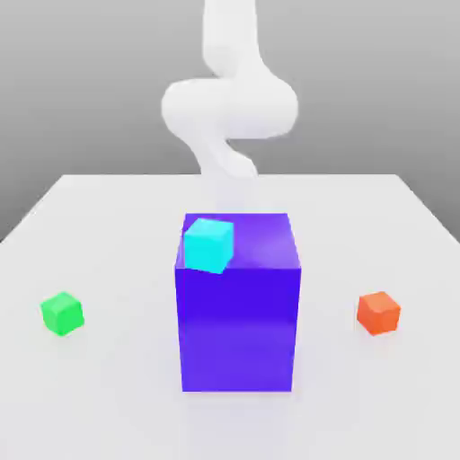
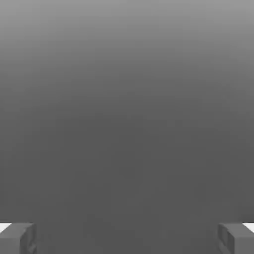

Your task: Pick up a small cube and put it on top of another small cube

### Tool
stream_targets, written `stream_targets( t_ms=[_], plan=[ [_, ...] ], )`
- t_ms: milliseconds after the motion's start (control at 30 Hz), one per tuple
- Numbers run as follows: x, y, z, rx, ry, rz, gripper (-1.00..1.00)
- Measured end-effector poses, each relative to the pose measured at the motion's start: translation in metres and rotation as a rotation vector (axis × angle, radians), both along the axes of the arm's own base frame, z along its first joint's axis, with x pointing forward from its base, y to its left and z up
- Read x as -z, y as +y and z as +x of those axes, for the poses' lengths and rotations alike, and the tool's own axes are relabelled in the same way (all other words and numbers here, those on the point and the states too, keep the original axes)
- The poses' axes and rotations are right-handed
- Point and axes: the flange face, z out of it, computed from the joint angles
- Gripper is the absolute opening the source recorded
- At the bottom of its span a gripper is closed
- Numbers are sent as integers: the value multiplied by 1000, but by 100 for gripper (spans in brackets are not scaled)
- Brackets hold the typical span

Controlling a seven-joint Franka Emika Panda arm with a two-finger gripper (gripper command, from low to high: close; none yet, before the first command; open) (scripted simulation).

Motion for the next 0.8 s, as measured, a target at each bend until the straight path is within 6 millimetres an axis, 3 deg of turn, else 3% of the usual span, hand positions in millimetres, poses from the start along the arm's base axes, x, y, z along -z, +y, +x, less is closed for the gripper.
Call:
stream_targets(
  t_ms=[200,433,600,800],
  plan=[
    [64,-49,69,10,144,-65,0],
    [156,-117,125,6,312,-104,0],
    [232,-175,146,1,430,-106,0],
    [331,-237,153,-29,564,-87,0]
  ],
)
